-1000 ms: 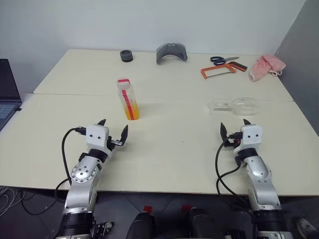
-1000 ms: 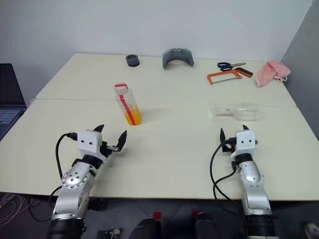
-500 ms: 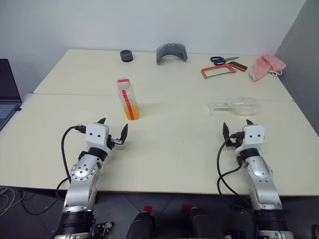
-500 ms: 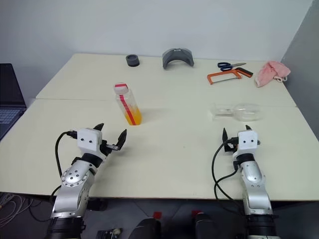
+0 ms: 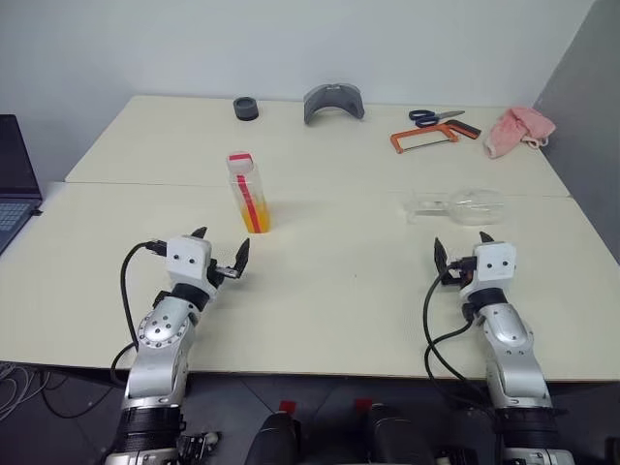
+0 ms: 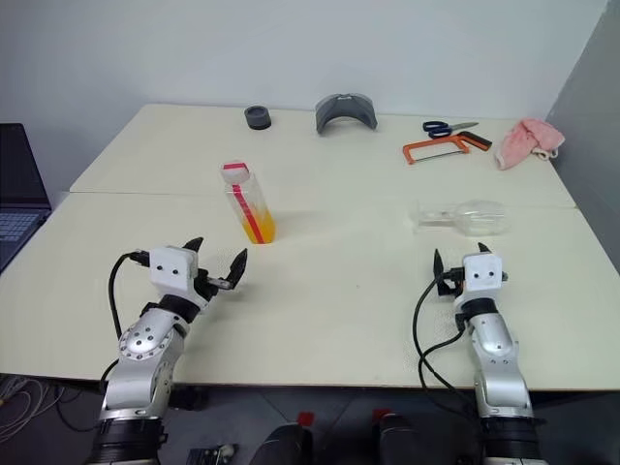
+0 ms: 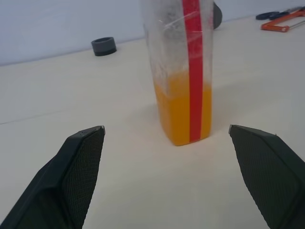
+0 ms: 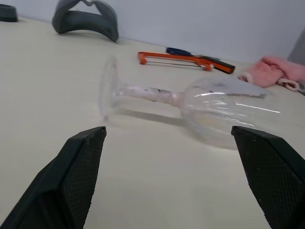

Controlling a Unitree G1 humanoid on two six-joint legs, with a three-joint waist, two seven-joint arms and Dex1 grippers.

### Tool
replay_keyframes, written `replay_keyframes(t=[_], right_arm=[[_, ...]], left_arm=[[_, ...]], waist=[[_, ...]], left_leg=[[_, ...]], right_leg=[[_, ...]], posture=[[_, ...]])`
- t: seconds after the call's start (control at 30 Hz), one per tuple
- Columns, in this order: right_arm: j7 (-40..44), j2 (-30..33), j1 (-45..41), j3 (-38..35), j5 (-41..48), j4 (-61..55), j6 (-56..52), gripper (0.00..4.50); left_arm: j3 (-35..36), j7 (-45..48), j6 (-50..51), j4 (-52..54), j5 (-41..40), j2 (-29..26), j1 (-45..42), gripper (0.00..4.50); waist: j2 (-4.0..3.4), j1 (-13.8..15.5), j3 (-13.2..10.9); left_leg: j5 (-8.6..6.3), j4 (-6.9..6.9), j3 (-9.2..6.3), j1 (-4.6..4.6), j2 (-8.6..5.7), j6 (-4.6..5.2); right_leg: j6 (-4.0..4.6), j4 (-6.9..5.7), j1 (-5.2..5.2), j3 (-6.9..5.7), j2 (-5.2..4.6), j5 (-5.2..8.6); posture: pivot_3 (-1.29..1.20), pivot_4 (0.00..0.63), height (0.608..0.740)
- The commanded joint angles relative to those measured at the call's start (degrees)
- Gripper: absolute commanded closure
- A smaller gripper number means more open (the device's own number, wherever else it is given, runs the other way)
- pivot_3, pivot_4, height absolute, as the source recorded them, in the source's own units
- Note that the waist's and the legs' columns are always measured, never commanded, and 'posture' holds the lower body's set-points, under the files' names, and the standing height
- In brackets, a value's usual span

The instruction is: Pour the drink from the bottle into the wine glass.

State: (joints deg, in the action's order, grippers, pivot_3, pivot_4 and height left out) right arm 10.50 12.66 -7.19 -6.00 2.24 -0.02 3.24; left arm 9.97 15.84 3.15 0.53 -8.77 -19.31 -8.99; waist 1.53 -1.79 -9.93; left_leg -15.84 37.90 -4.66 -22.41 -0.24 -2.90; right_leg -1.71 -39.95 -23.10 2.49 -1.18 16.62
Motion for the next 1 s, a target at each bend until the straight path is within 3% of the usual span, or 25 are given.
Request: replay_keyframes(t=[0.03,0.2,0.4,1.0], right_arm=[[7.0,1.7,0.4,1.6,4.9,-5.9,-0.1,0.00],[19.6,8.1,0.0,4.9,12.8,-13.8,-8.0,0.00],[27.6,14.1,-2.4,6.6,20.4,-20.3,-18.6,0.00],[32.7,16.4,-7.6,7.7,22.9,-21.4,-24.8,0.00]], left_arm=[[0.0,-1.8,1.6,2.9,0.6,0.3,-1.7,0.02],[-1.3,-4.0,5.2,3.6,2.0,1.2,-4.8,0.02],[-2.6,-5.5,7.8,2.3,2.9,2.5,-9.6,0.02],[-4.2,-12.3,4.5,-11.4,6.9,7.5,-22.3,0.02]], waist=[[0.00,0.0,0.0],[0.00,0.0,0.0],[0.01,0.0,0.0],[0.03,0.1,0.0]], left_leg=[[0.00,0.00,0.00,0.00,0.00,0.00],[0.00,0.03,-0.06,-0.02,0.00,0.00],[0.00,0.04,-0.10,-0.02,-0.07,0.00],[0.00,0.08,-0.11,-0.09,-0.11,0.00]], right_leg=[[0.00,0.00,0.00,0.00,0.00,0.00],[0.00,0.01,0.02,-0.02,-0.01,0.00],[0.00,0.02,0.04,-0.05,0.00,0.00],[-0.01,0.03,0.02,-0.09,-0.02,0.00]], posture=[[0.00,0.150,0.740],[0.00,0.150,0.740],[0.00,0.150,0.740],[0.00,0.150,0.740]])
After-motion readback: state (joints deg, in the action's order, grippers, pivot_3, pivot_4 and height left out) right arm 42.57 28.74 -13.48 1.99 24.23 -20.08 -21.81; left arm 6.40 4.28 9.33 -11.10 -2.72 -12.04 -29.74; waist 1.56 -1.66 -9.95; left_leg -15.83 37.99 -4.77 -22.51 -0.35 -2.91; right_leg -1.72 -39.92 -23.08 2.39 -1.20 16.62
